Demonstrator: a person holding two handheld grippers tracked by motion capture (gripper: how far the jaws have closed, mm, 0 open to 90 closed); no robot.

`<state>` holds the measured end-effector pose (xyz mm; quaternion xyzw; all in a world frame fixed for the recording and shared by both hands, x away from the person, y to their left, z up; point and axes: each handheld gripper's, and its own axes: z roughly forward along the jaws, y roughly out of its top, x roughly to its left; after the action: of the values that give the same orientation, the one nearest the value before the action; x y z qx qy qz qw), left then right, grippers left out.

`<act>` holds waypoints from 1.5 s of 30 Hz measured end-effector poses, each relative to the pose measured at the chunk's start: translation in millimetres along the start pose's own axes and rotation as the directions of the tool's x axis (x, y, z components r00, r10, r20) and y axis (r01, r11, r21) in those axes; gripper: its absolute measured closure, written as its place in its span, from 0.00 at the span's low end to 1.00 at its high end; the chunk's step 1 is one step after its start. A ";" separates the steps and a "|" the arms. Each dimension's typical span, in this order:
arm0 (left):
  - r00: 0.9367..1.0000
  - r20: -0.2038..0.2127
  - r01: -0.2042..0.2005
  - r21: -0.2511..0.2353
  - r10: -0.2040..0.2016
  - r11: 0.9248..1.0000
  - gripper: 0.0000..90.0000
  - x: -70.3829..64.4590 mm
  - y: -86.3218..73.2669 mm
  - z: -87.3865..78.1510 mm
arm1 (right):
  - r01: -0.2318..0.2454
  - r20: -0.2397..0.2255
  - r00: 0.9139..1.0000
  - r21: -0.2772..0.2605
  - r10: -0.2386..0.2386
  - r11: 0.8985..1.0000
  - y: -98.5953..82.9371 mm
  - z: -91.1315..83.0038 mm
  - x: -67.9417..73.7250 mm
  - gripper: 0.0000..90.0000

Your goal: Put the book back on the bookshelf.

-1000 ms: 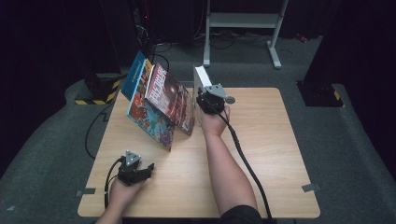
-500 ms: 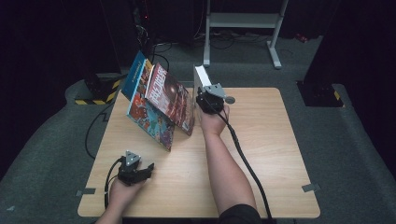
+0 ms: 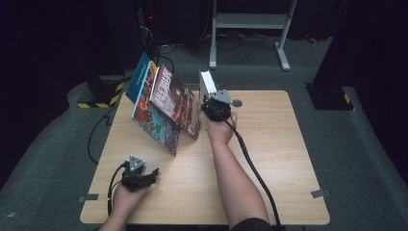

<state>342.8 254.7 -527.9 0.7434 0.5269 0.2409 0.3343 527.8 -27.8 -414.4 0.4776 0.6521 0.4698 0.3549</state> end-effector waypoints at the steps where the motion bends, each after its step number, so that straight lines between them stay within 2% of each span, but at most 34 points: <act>1: 1.000 0.000 0.000 0.000 0.000 1.000 0.37 0.0 0.0 0.0 | -0.001 -0.003 1.000 0.009 0.001 1.000 -0.3 -0.9 -0.8 0.58; 8: 1.000 0.003 0.003 0.000 -0.003 1.000 0.37 -0.2 -0.2 -0.1 | -0.032 -0.035 0.999 0.034 0.034 0.999 1.9 -5.1 -8.4 0.54; 10: 1.000 0.003 0.003 0.000 -0.003 1.000 0.37 -0.2 -0.2 -0.1 | -0.033 -0.057 0.998 0.018 0.034 0.999 5.6 -7.1 -10.1 0.47; 13: 1.000 0.003 0.002 0.001 -0.002 1.000 0.37 -0.2 -0.3 -0.2 | -0.039 -0.071 0.997 0.014 0.040 0.999 14.6 -9.5 -10.5 0.46; 18: 1.000 0.005 0.004 0.001 -0.004 1.000 0.37 -0.2 -0.4 -0.3 | -0.068 -0.063 0.996 0.033 0.070 0.997 21.0 -7.2 -11.4 0.50; 22: 1.000 0.005 0.003 0.001 -0.003 1.000 0.37 -0.2 -0.4 -0.3 | -0.074 -0.040 0.996 0.030 0.076 0.997 20.3 -5.7 -10.9 0.56; 29: 1.000 0.006 0.003 0.001 -0.003 1.000 0.37 0.0 -0.3 -0.2 | -0.033 -0.014 0.999 0.012 0.033 0.999 19.6 -6.6 -7.4 0.60; 39: 1.000 0.006 -0.001 0.000 0.001 1.000 0.37 0.6 0.0 -0.1 | -0.013 0.014 1.000 -0.025 0.013 1.000 23.0 1.1 -0.3 0.61; 45: 1.000 0.006 -0.001 0.000 0.001 1.000 0.37 0.6 -0.1 -0.1 | -0.010 0.030 0.999 -0.026 0.010 1.000 22.3 7.4 2.6 0.60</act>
<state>342.9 255.3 -527.9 0.7445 0.5255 0.2386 0.3356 540.2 -21.0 -395.5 0.4834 0.6381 0.4726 0.3686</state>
